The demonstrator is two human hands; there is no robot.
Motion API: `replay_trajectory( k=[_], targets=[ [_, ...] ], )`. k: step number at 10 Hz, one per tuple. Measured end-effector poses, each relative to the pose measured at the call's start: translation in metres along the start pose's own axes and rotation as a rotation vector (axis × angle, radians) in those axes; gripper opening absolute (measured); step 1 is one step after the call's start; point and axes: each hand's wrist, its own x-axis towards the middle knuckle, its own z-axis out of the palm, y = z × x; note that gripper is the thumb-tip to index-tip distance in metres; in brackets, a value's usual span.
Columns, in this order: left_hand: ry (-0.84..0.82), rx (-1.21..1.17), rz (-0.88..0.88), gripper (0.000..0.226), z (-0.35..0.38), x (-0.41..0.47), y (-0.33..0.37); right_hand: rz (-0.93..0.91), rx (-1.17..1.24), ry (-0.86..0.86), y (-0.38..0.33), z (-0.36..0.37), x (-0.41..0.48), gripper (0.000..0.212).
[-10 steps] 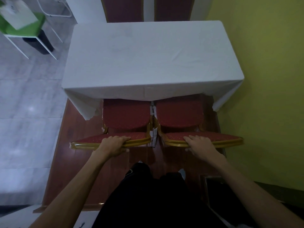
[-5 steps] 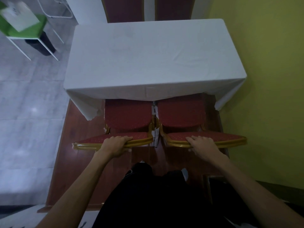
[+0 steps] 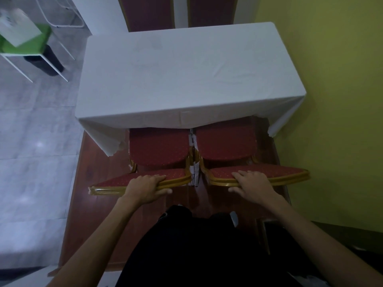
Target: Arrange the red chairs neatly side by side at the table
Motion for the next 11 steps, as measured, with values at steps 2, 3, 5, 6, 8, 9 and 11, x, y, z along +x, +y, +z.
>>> replay_trajectory(
  k=[2,3,5,6,8,9,11],
  targets=[
    [0.063,-0.005,0.002,0.107,0.001,-0.002,0.005,0.013,0.044,0.034,-0.005,0.000,0.003,0.100],
    [0.075,0.022,0.010,0.108,0.002,-0.001,0.005,0.026,0.065,0.030,-0.006,0.000,0.004,0.111],
    [0.103,0.052,0.021,0.109,0.009,0.004,0.002,0.055,0.115,-0.015,-0.004,0.000,0.007,0.120],
    [0.082,0.078,0.008,0.107,0.011,0.010,0.000,0.087,0.127,-0.082,-0.005,-0.004,0.008,0.120],
    [0.028,0.119,0.017,0.123,0.006,0.015,0.004,0.139,0.155,-0.163,-0.007,-0.015,0.007,0.122],
    [0.004,0.115,0.029,0.114,0.002,0.019,0.009,0.159,0.165,-0.197,-0.006,-0.017,0.006,0.130],
    [0.037,0.110,0.096,0.089,-0.042,0.041,0.032,0.306,0.373,-0.203,0.015,-0.048,0.011,0.089]
  ],
)
